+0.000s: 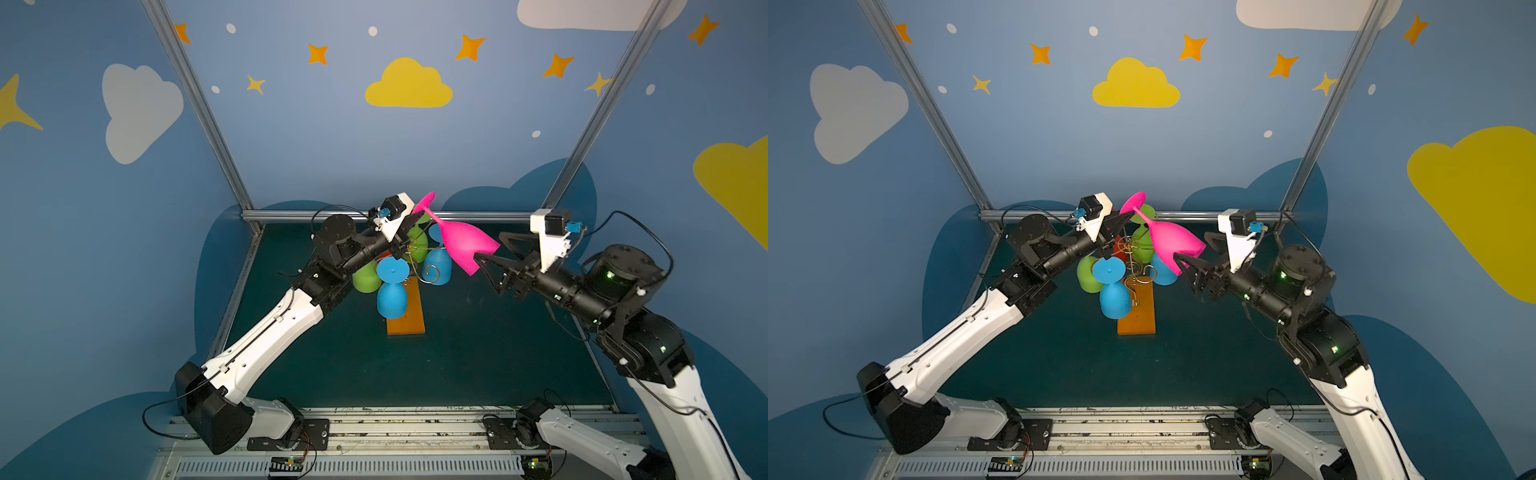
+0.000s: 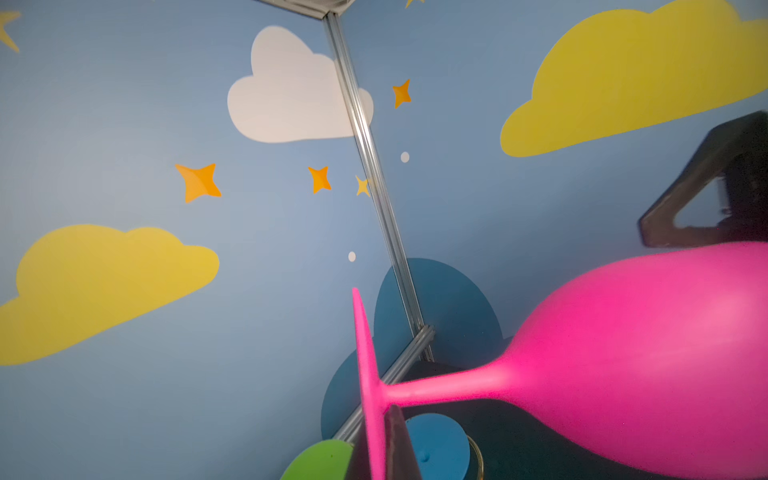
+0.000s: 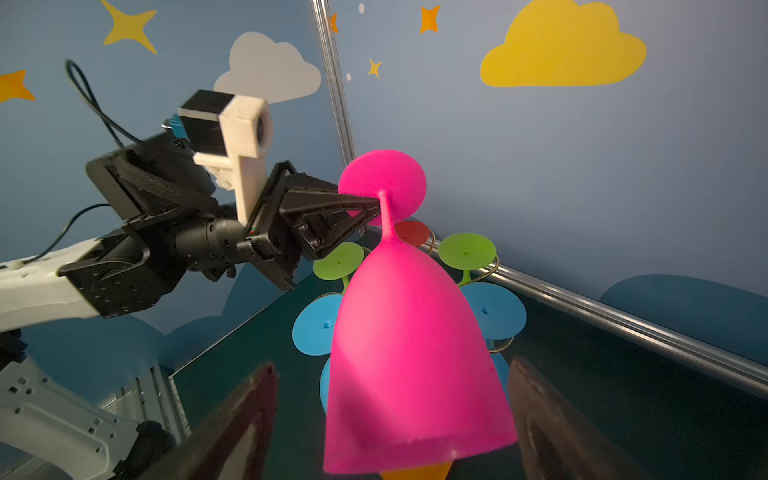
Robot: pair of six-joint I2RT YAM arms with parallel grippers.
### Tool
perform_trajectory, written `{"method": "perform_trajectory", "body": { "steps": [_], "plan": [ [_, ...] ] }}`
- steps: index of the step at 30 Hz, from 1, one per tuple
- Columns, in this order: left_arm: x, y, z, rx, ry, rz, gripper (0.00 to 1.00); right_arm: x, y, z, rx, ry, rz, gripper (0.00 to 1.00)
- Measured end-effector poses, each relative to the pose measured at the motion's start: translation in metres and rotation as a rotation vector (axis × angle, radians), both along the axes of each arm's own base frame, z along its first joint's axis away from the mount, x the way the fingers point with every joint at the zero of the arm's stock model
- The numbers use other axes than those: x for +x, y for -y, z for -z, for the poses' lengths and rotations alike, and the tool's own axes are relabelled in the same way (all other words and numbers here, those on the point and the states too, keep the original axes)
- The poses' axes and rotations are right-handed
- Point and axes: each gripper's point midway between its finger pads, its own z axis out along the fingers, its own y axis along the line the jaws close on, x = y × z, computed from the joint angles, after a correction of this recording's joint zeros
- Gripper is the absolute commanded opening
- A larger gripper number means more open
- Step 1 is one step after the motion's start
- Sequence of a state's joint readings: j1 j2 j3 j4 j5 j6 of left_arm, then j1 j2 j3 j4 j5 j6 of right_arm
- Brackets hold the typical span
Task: Take the wine glass off the wine glass rack
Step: 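Move the right gripper to the magenta glass bowl while the left gripper holds the foot, then close the right gripper on the magenta bowl while the left gripper releases the foot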
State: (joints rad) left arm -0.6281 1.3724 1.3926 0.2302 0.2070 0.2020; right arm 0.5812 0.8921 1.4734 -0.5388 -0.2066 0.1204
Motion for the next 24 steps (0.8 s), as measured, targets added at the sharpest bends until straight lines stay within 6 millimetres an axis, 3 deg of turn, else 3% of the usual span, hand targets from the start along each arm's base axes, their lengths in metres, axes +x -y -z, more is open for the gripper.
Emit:
{"method": "perform_trajectory", "body": {
  "steps": [7, 17, 21, 24],
  "plan": [
    [0.0, -0.001, 0.015, -0.023, -0.139, 0.045, 0.03, -0.014, 0.02, 0.008, 0.026, 0.009, 0.05, 0.78],
    [-0.024, 0.0, 0.008, -0.049, -0.218, 0.161, 0.03, 0.006, 0.017, 0.028, -0.009, -0.051, 0.093, 0.62],
    [-0.033, 0.0, 0.005, -0.059, -0.229, 0.199, 0.03, 0.015, 0.01, 0.036, -0.026, -0.076, 0.087, 0.5],
    [-0.034, 0.0, 0.006, -0.059, -0.241, 0.207, 0.03, 0.017, 0.003, 0.037, -0.028, -0.09, 0.059, 0.35]
  ]
}}
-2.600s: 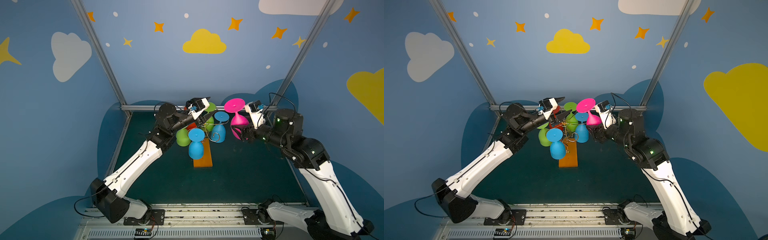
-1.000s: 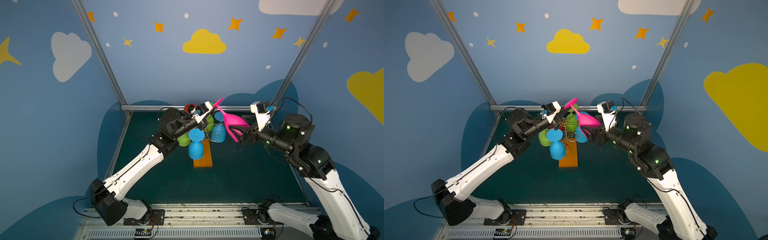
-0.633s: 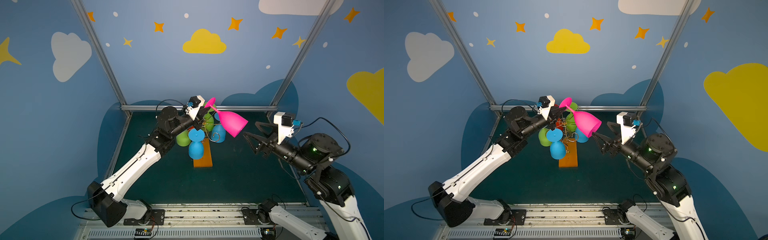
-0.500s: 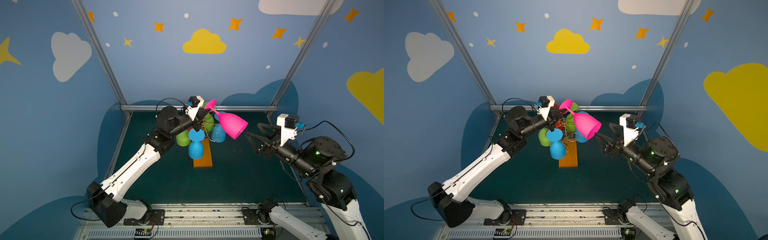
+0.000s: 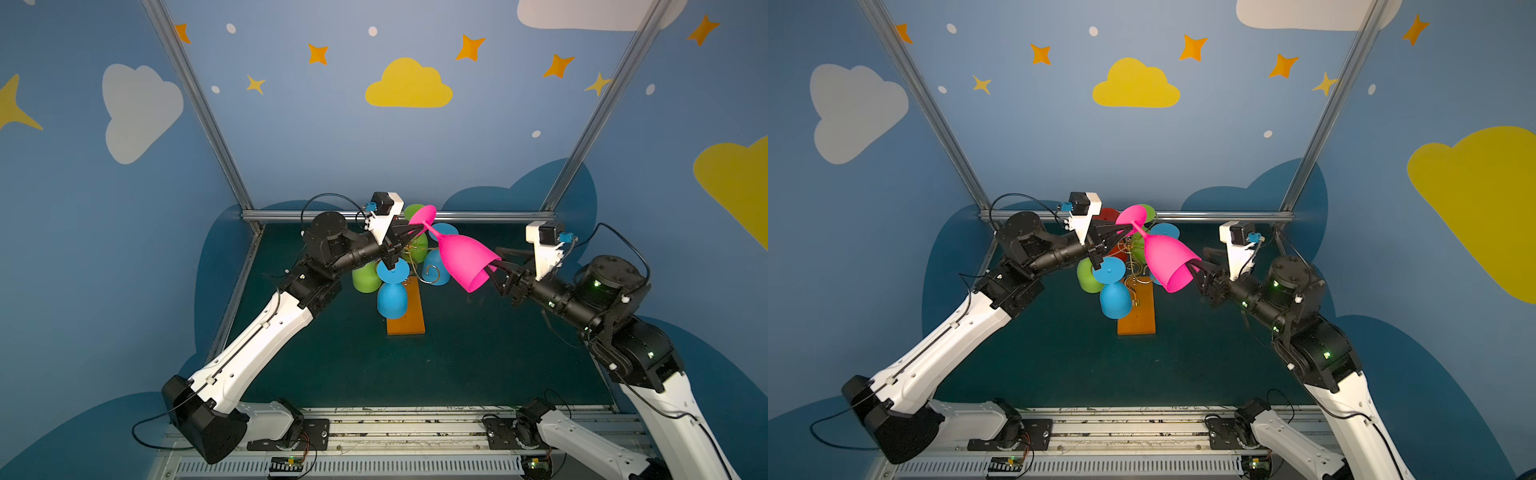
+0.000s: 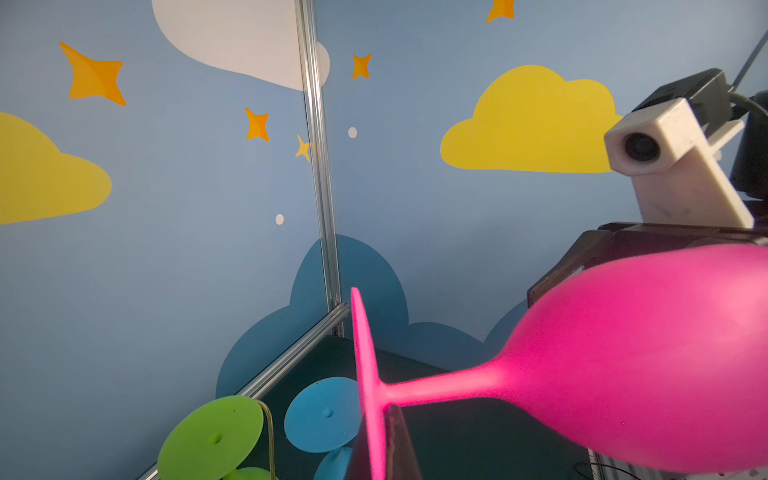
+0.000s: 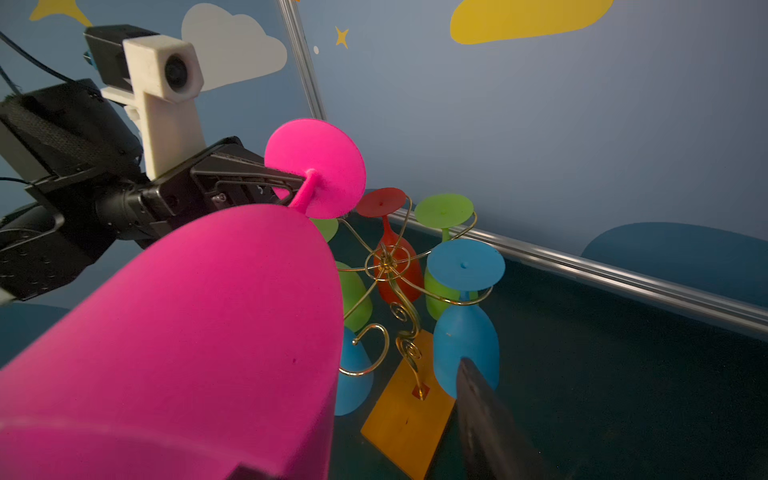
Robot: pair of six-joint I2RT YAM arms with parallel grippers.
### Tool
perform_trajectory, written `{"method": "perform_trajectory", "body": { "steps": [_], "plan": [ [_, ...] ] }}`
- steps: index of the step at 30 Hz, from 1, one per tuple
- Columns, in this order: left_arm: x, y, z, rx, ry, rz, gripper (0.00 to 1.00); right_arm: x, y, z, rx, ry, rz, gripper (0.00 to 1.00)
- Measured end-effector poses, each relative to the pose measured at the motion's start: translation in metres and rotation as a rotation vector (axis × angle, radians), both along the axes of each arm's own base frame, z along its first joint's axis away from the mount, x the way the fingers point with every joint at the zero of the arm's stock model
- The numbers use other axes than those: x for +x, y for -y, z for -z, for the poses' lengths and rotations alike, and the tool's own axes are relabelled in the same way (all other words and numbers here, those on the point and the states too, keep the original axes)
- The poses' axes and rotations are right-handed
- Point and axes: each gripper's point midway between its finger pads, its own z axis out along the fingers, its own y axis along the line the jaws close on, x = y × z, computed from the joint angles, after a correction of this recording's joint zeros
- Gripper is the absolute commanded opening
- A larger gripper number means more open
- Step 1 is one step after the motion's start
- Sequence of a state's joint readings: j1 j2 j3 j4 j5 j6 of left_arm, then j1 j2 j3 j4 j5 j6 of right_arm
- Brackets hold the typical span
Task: Take the wine glass off the wine glass rack
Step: 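Close the right gripper on the magenta bowl while the left gripper releases the foot, then lower the magenta glass upright beside the rack while the left arm draws back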
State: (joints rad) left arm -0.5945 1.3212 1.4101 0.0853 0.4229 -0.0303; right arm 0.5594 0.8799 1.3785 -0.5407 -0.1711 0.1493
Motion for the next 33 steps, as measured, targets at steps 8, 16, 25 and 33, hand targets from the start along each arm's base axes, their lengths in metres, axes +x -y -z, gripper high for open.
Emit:
{"method": "perform_trajectory", "body": {
  "steps": [8, 16, 25, 33],
  "plan": [
    [0.004, -0.003, 0.003, -0.003, -0.026, -0.018, 0.08, 0.003, -0.013, -0.005, 0.024, -0.026, -0.055, 0.0],
    [0.007, -0.006, 0.001, -0.017, -0.03, -0.047, 0.76, 0.009, -0.009, -0.006, 0.028, -0.039, -0.015, 0.0],
    [0.02, -0.056, -0.002, -0.064, -0.027, -0.272, 0.95, -0.005, 0.029, -0.022, 0.014, 0.011, 0.128, 0.0],
    [0.027, -0.155, -0.005, -0.164, 0.005, -0.582, 0.99, -0.026, 0.082, -0.003, -0.07, -0.018, 0.32, 0.0]
  ]
}}
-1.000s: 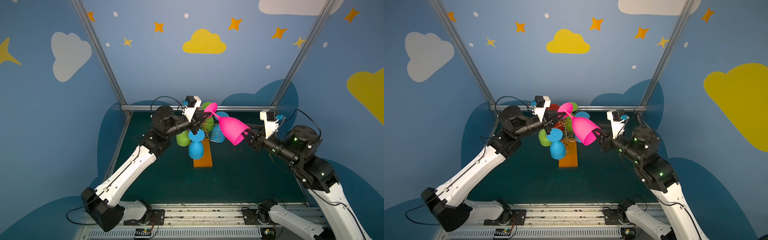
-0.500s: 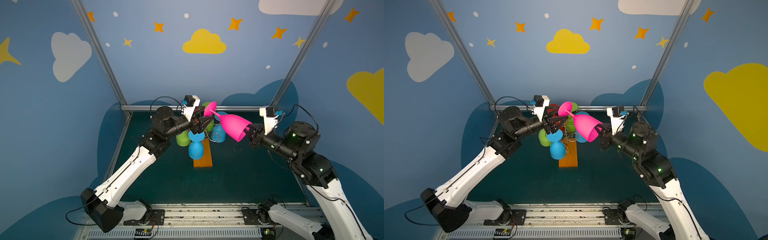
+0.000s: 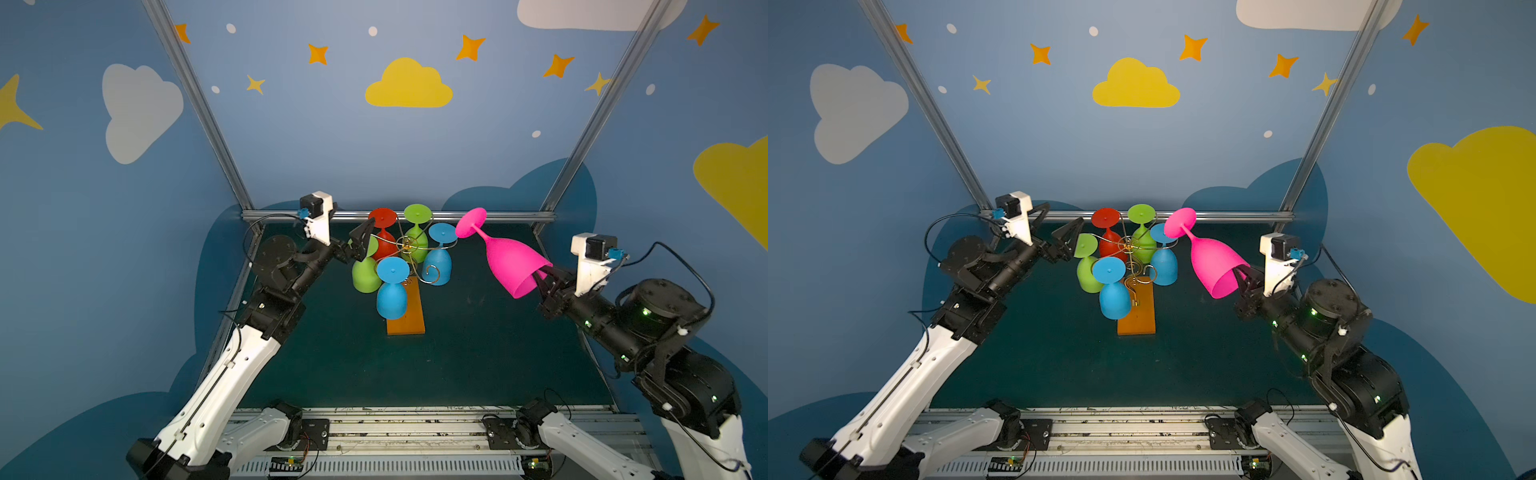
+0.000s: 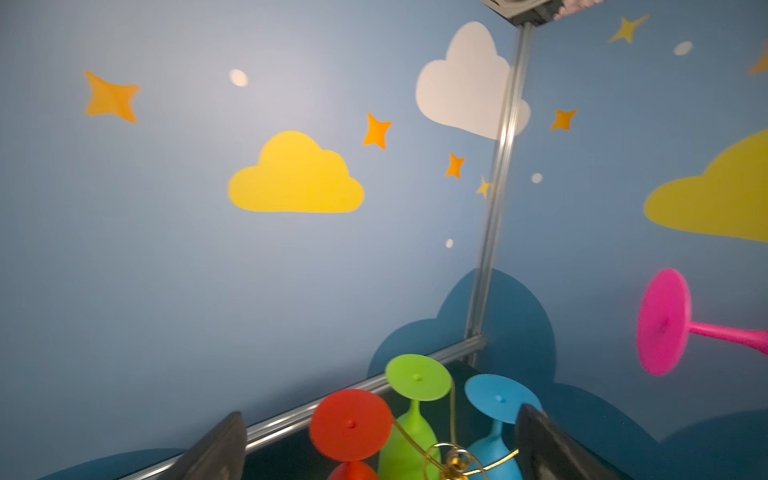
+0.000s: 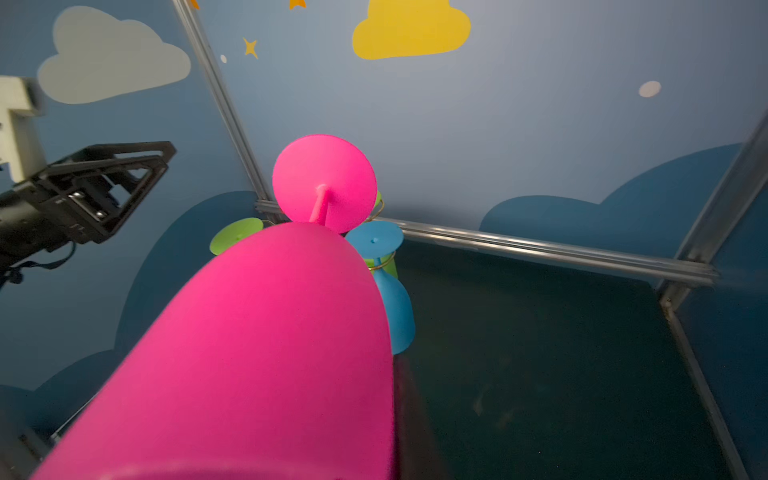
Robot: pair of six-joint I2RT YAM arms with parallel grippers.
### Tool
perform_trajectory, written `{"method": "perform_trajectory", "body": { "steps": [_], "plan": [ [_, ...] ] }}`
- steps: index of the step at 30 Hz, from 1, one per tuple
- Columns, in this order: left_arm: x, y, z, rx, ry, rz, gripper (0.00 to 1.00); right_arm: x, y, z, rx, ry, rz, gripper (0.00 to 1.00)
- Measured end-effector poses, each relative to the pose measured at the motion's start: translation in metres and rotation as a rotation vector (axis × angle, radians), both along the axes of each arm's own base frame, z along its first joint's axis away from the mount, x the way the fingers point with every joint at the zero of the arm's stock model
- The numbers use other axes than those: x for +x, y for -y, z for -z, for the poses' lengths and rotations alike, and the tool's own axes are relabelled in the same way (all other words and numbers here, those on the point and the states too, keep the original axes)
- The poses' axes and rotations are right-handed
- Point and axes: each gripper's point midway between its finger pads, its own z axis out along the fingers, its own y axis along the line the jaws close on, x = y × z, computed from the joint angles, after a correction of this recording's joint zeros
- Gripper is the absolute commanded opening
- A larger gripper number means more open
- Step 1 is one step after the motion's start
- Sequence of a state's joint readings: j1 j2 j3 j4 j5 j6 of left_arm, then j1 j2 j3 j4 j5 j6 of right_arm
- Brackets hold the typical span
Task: Take the wine glass off the wine glass rack
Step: 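Lower the magenta glass upright beside the rack while the left arm draws back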
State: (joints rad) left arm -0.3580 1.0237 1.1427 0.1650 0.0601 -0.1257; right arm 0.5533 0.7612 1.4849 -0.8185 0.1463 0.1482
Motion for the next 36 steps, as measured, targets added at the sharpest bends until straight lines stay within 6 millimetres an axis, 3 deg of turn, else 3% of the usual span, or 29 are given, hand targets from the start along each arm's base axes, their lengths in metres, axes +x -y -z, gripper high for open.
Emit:
{"method": "perform_trajectory", "body": {
  "steps": [5, 9, 12, 16, 22, 36],
  "plan": [
    [0.005, -0.055, 0.018, -0.066, -0.019, -0.16, 0.99, -0.005, 0.033, 0.027, -0.098, -0.09, 0.148, 0.0],
    [0.012, -0.079, 0.047, -0.096, -0.072, -0.228, 0.99, -0.003, 0.049, 0.043, -0.183, -0.164, 0.23, 0.0],
    [0.02, -0.095, 0.069, -0.126, -0.121, -0.281, 0.99, 0.008, 0.052, 0.054, -0.253, -0.225, 0.276, 0.0],
    [0.029, -0.114, 0.089, -0.165, -0.171, -0.332, 0.99, 0.041, 0.046, 0.074, -0.349, -0.34, 0.313, 0.0],
    [0.033, -0.124, 0.095, -0.203, -0.187, -0.342, 0.99, 0.096, 0.045, 0.115, -0.404, -0.539, 0.324, 0.0],
    [0.031, -0.127, 0.1, -0.21, -0.193, -0.338, 0.99, 0.191, 0.041, 0.181, -0.437, -0.783, 0.249, 0.0]
  ]
}}
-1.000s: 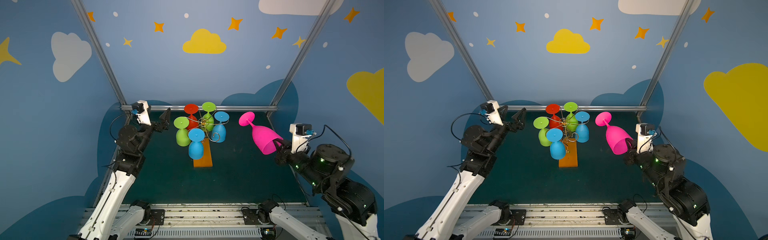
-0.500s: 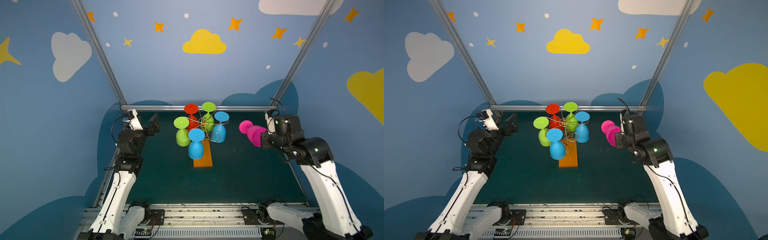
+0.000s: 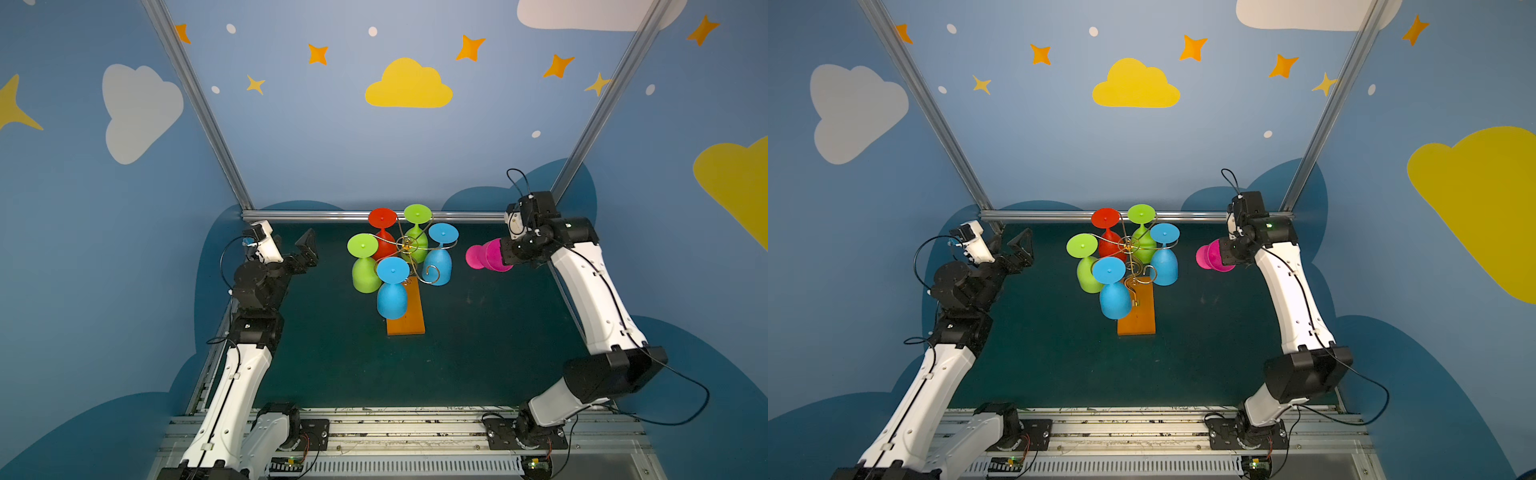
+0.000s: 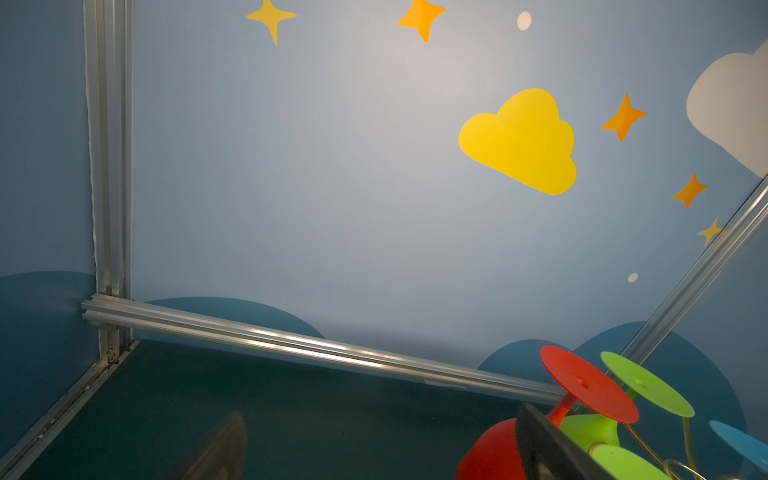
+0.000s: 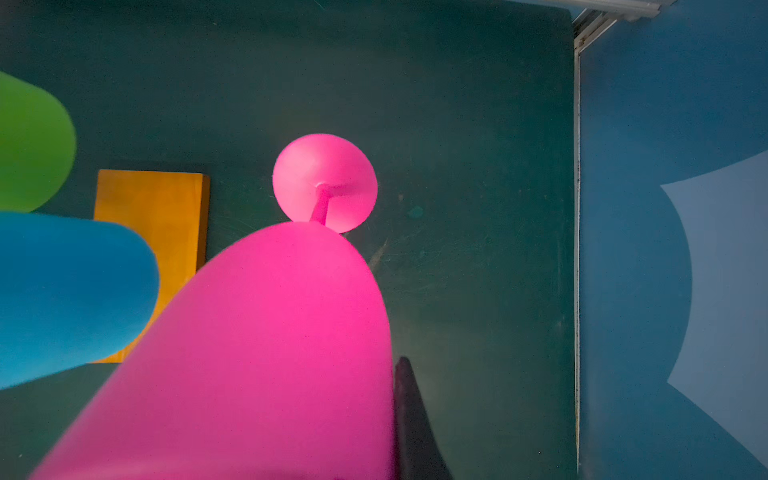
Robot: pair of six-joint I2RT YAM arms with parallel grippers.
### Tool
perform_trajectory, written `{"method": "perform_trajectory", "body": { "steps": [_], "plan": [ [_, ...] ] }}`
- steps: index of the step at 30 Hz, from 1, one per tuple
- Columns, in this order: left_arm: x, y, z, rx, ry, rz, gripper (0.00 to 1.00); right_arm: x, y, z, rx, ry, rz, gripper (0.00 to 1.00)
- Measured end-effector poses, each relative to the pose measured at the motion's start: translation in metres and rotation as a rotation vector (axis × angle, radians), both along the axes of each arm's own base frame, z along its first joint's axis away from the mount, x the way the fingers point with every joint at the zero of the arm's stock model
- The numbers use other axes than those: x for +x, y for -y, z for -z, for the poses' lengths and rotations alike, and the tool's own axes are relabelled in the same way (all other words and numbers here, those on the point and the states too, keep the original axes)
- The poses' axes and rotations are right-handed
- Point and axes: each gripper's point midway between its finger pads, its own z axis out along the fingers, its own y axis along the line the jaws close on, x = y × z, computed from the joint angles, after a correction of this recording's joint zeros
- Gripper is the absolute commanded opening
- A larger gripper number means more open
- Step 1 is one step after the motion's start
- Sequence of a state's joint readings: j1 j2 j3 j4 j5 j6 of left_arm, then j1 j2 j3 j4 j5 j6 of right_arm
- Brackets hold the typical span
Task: Take the wine glass off the wine glass rack
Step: 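Lower the magenta glass upright beside the rack while the left arm draws back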
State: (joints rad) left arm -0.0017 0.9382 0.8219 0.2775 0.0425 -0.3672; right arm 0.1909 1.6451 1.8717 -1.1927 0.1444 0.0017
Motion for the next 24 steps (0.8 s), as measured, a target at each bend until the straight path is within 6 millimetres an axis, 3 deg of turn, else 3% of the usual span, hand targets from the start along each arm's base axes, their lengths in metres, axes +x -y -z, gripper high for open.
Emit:
{"method": "perform_trajectory", "body": {
  "steps": [8, 17, 21, 24],
  "plan": [
    [0.0, 0.0, 0.0, 0.001, -0.002, 0.003, 0.99, 0.039, -0.003, 0.046, -0.038, -0.131, -0.019, 0.0],
    [0.0, -0.002, 0.001, 0.0, -0.006, 0.001, 0.99, 0.085, -0.01, 0.067, -0.051, -0.189, -0.016, 0.0],
    [0.0, -0.002, 0.002, -0.004, -0.007, 0.003, 0.99, 0.094, -0.012, 0.083, -0.06, -0.238, -0.019, 0.0],
    [0.0, -0.002, 0.002, -0.006, -0.008, 0.004, 0.99, 0.089, -0.014, 0.096, -0.068, -0.292, -0.024, 0.0]
  ]
}}
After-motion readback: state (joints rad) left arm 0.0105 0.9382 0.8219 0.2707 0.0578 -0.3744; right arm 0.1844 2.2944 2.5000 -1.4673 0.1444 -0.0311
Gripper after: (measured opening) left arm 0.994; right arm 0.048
